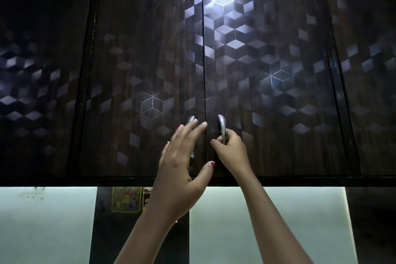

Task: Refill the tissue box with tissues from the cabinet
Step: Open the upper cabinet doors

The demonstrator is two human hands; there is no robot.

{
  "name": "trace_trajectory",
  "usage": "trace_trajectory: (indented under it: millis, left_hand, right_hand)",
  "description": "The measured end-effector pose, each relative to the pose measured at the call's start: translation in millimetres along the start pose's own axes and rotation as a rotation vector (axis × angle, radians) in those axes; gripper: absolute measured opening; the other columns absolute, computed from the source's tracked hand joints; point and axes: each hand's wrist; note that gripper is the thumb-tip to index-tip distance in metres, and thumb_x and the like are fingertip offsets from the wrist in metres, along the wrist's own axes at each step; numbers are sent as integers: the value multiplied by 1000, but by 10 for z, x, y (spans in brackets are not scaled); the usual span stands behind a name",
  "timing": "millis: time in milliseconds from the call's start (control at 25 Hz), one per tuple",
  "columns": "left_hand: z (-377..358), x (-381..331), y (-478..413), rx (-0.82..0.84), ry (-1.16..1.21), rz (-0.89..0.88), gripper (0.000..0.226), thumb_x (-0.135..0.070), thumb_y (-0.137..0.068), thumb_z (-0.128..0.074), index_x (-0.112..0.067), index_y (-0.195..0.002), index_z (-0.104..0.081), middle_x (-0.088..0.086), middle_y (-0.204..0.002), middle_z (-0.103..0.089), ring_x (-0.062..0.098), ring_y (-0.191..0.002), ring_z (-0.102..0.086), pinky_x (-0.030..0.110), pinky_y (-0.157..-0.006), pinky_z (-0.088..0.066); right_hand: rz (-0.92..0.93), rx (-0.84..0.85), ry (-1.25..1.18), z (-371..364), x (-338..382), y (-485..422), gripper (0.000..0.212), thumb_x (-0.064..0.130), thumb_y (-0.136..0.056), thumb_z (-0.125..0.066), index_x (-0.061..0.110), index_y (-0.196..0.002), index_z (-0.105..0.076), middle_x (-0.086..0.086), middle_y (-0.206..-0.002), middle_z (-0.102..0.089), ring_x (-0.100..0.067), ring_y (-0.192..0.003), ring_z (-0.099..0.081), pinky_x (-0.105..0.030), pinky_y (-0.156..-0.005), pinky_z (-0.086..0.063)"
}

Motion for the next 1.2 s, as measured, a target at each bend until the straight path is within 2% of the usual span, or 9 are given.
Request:
trace_trajectory:
  millis: [80, 240, 480, 640, 760, 840, 880, 1040, 1200]
  left_hand:
    - [-9, 31, -31, -37, 65, -23, 61, -45, -72, -46, -58, -127, -22, -28, -144, -26, 0, -139, -20, 44, -115, -26]
    - [-162, -54, -149, -80, 230, -20, 57, -34, -77, -54, -43, -130, -34, -20, -141, -38, -9, -131, -29, 4, -105, -27]
    - [-794, -744, -292, 153, 421, -255, 56, -36, -79, -53, -55, -124, -26, -37, -131, -29, -14, -129, -28, 2, -103, -24]
    - [-1200, -1279, -310, 245, 607, -361, 59, -41, -77, -49, -52, -129, -23, -30, -136, -30, -11, -130, -29, 0, -101, -25]
    - [-1510, -1589, -295, 261, 720, -344, 60, -43, -76, -48, -47, -131, -25, -28, -137, -29, -11, -128, -30, -2, -99, -28]
    - [-1768, -1804, -346, 181, 694, -401, 60, -45, -76, -47, -44, -132, -28, -21, -140, -31, -13, -123, -31, -5, -94, -26]
    - [-2045, -2275, -364, 186, 723, -426, 60, -45, -76, -48, -42, -133, -30, -17, -141, -34, -11, -122, -32, -3, -95, -27]
    - [-2343, -2325, -391, 183, 611, -353, 59, -38, -77, -55, -42, -132, -34, -12, -145, -33, -4, -122, -29, 34, -104, -37]
    - [-2734, -2400, -405, 279, 491, -306, 63, -41, -76, -54, -43, -134, -30, -12, -150, -23, 6, -136, -22, 45, -108, -34]
  right_hand:
    - [108, -114, -69, 54, 91, 206, 3, 16, -88, -51, 15, -88, -54, 2, -68, -52, -4, -59, -50, -5, -45, -37]
    - [301, -310, -132, 502, 382, 675, 15, 19, -91, -49, 33, -90, -56, 12, -74, -63, 2, -68, -59, -8, -58, -46]
    - [242, -269, -464, 1563, 636, 1181, 10, 20, -76, -62, 19, -85, -67, 8, -58, -66, -3, -56, -62, -15, -49, -49]
    - [247, -240, -256, 2180, 655, 1438, 47, 16, -53, -79, 21, -98, -64, 12, -75, -74, -1, -72, -68, -12, -57, -51]
    - [199, -179, -175, 2545, 687, 1563, 87, 39, -38, -87, 22, -118, -56, 8, -95, -75, -8, -90, -69, -15, -67, -53]
    - [194, -278, -98, 2938, 643, 1622, 100, 42, -33, -87, 26, -125, -50, 5, -108, -71, -13, -101, -66, -19, -73, -54]
    - [222, -428, 16, 3386, 711, 1787, 97, 36, -33, -87, 32, -123, -50, 3, -114, -68, -14, -106, -64, -22, -77, -55]
    - [223, -529, 116, 3668, 504, 1673, 44, 21, -63, -66, 39, -102, -57, -2, -113, -64, -16, -101, -63, -24, -77, -56]
    - [180, -615, 181, 4068, 256, 1548, 42, 2, -84, -55, 25, -119, -53, -6, -116, -64, -10, -94, -64, -15, -72, -55]
Point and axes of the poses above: each hand's wrist, its own y-axis away from the middle knuckle, its own z-axis out of the back of the hand, x = y × z
